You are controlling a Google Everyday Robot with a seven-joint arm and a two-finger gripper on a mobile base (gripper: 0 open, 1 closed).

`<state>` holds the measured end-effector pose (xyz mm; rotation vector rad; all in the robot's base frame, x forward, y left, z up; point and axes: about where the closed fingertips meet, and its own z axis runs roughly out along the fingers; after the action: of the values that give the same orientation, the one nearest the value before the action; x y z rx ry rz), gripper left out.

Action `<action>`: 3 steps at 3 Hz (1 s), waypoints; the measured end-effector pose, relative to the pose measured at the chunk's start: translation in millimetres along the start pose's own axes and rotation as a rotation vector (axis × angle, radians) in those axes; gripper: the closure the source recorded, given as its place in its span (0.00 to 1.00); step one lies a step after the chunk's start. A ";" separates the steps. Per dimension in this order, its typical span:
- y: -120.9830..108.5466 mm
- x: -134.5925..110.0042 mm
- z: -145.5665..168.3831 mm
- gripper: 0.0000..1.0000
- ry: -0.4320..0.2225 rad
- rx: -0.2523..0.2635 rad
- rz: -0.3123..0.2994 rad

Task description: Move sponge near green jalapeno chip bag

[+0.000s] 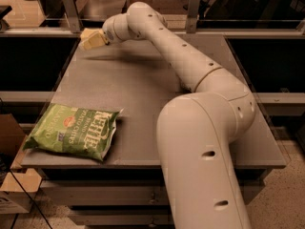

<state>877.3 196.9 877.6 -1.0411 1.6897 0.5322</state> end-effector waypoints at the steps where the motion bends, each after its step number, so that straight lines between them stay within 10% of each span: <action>1: -7.1 7.6 7.1 0.00 0.009 0.021 0.025; 3: -16.2 20.7 12.8 0.17 0.029 0.040 0.074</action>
Offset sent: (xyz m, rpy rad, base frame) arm 0.0258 -0.0165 -0.0183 0.0223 0.0491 -0.1009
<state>895.9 190.2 856.1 -0.9643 1.7629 0.5316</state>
